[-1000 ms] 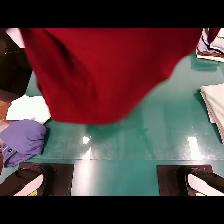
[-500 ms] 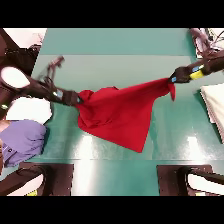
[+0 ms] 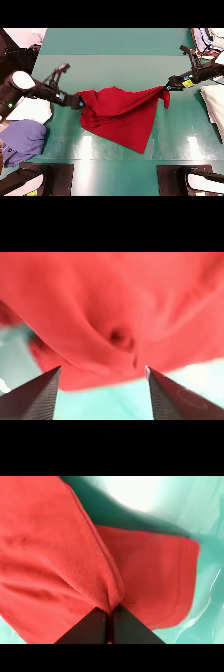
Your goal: Fold the shirts.
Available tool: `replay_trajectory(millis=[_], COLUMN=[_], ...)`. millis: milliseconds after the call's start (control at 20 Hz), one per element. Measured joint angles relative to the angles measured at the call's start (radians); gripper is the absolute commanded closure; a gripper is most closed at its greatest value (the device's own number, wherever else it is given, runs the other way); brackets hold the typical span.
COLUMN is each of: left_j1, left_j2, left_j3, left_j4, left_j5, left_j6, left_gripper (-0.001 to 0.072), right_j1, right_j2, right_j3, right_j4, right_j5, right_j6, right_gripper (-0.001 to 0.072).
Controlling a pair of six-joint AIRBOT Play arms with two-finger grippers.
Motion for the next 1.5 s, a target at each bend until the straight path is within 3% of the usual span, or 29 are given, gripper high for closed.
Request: replay_trajectory(millis=[300, 800, 850, 900, 950, 1000, 1250, 1500], left_j1=[0.063, 0.163, 0.158, 0.151, 0.146, 0.143, 0.14, 0.139], left_j2=[-0.116, -0.455, -0.466, -0.474, -0.48, -0.484, -0.458, -0.25], left_j3=[0.132, 0.154, 0.154, 0.154, 0.154, 0.156, 0.233, 0.446], left_j4=[0.214, -0.03, -0.037, -0.044, -0.048, -0.053, -0.043, 0.06], left_j5=[0.114, 0.159, 0.163, 0.167, 0.167, 0.17, 0.145, 0.133], left_j6=[-0.075, 0.069, 0.075, 0.079, 0.082, 0.085, 0.081, 0.077], left_gripper=[0.0093, 0.0113, 0.0213, 0.0381, 0.06, 0.0677, 0.0679, 0.0678], right_j1=[0.0, 0.005, 0.005, 0.005, 0.006, 0.006, 0.0, -0.063], right_j2=[-0.002, -0.002, -0.002, -0.002, -0.002, -0.002, 0.017, 0.111], right_j3=[0.037, 0.042, 0.042, 0.042, 0.042, 0.042, 0.043, 0.162], right_j4=[0.001, 0.002, 0.002, 0.002, 0.002, 0.002, 0.003, 0.001], right_j5=[0.012, 0.029, 0.03, 0.03, 0.03, 0.031, 0.031, 0.013], right_j6=[-0.001, -0.001, -0.001, -0.001, -0.001, -0.001, -0.001, -0.001], right_gripper=[0.0695, 0.0694, 0.0695, 0.0694, 0.0694, 0.0694, 0.0695, 0.0695])
